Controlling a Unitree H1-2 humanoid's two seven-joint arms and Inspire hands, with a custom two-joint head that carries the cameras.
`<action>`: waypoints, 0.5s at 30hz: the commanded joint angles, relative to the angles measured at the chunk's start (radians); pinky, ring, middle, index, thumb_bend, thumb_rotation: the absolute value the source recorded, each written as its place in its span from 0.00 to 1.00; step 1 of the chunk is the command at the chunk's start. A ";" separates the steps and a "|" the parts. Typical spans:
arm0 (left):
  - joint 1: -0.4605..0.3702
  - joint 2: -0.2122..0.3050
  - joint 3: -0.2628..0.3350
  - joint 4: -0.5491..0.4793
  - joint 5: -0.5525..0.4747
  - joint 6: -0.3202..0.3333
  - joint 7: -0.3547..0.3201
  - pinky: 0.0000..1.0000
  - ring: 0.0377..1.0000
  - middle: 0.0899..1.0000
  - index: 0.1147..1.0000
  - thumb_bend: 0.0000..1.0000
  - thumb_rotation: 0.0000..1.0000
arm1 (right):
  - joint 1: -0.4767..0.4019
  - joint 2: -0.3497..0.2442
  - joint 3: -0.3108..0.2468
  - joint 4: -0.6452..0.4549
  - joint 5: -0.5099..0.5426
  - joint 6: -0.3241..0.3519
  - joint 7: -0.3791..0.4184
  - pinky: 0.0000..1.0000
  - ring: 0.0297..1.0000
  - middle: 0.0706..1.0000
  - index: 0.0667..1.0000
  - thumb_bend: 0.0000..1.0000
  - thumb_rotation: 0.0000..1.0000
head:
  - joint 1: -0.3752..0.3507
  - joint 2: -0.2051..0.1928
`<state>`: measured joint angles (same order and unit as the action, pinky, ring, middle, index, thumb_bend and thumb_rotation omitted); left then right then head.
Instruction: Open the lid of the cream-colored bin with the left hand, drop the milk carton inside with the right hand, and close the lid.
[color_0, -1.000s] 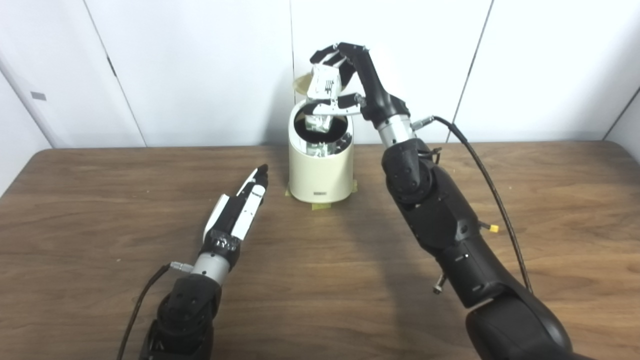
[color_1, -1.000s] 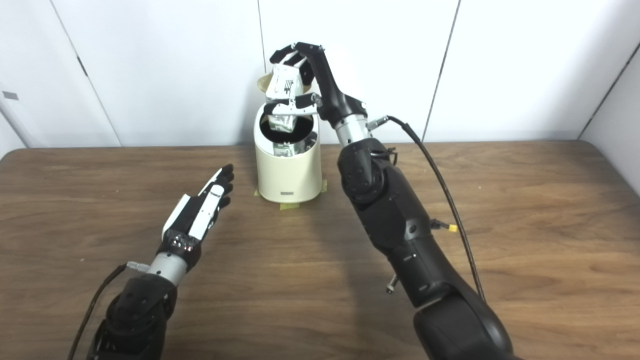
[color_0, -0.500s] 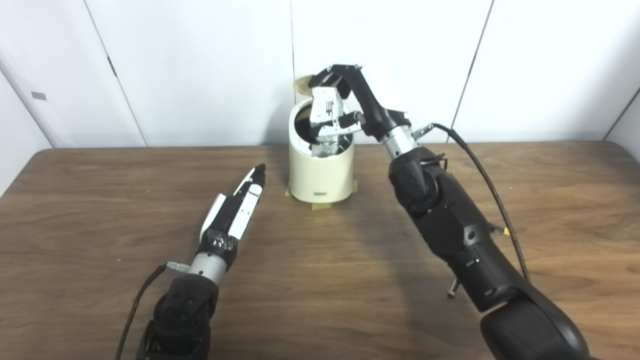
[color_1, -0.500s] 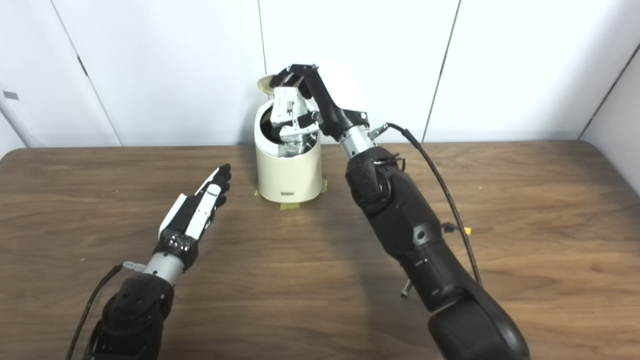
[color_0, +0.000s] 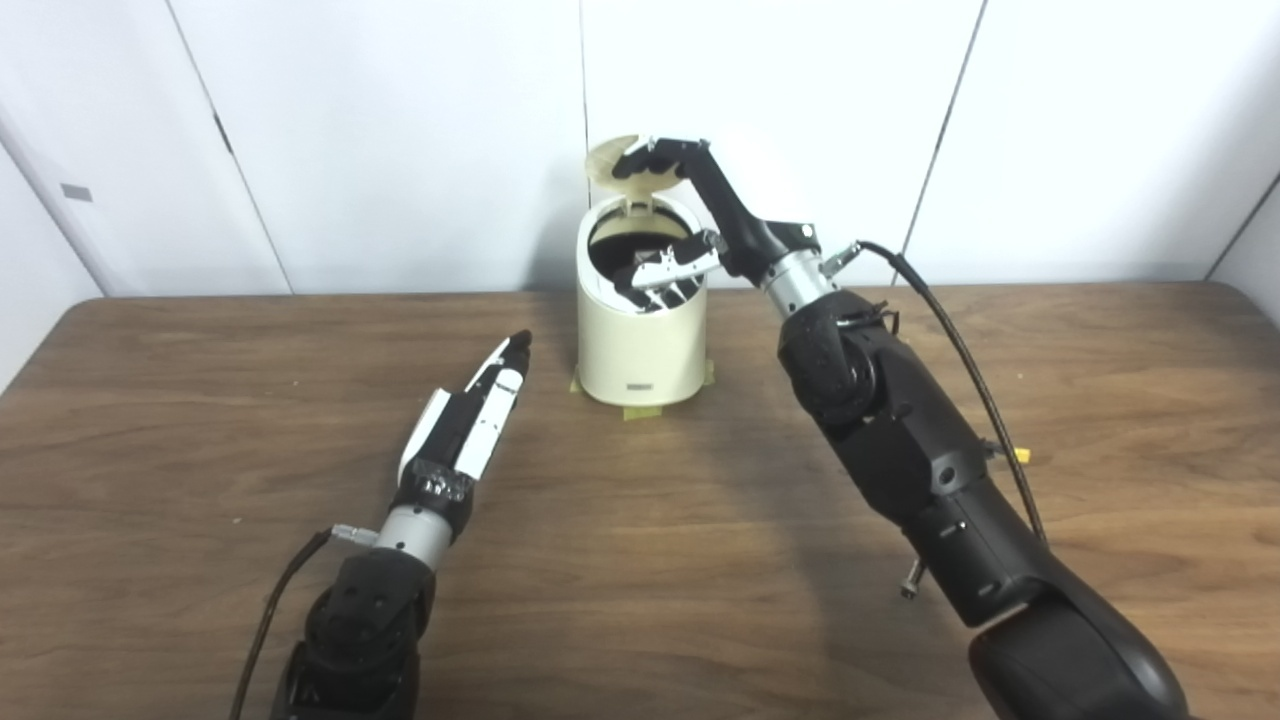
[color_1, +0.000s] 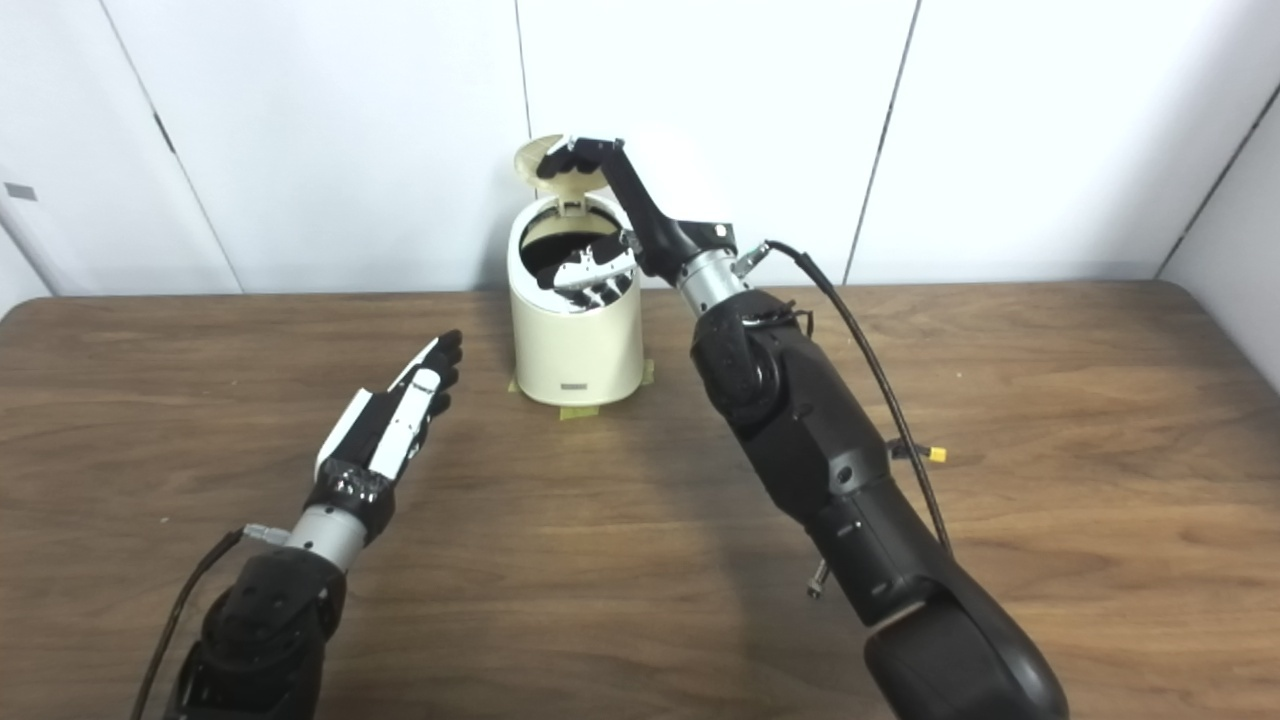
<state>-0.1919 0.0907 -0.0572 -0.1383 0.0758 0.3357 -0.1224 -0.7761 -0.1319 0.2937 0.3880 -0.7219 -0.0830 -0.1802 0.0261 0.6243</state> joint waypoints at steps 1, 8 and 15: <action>-0.025 0.001 0.004 -0.036 0.000 -0.019 0.010 1.00 0.99 0.99 0.98 0.47 1.00 | -0.050 -0.014 -0.009 -0.039 -0.005 -0.004 -0.017 0.68 0.69 0.64 0.59 0.93 0.22 | 0.001 0.001; -0.026 -0.001 -0.001 -0.036 0.010 -0.014 0.012 1.00 0.99 0.98 0.97 0.47 1.00 | -0.048 -0.009 -0.015 -0.046 -0.003 0.003 -0.016 0.68 0.68 0.63 0.59 0.92 0.23 | 0.002 0.001; -0.024 -0.004 0.001 -0.030 0.004 -0.016 0.012 1.00 1.00 0.99 0.98 0.48 1.00 | -0.010 0.004 -0.069 -0.092 0.093 -0.067 -0.048 0.41 0.42 0.47 0.50 0.56 0.03 | 0.000 0.001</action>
<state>-0.1914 0.0886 -0.0588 -0.1387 0.0809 0.3396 -0.1211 -0.7558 -0.1213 0.2455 0.3328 -0.6530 -0.1004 -0.1910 0.0261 0.6259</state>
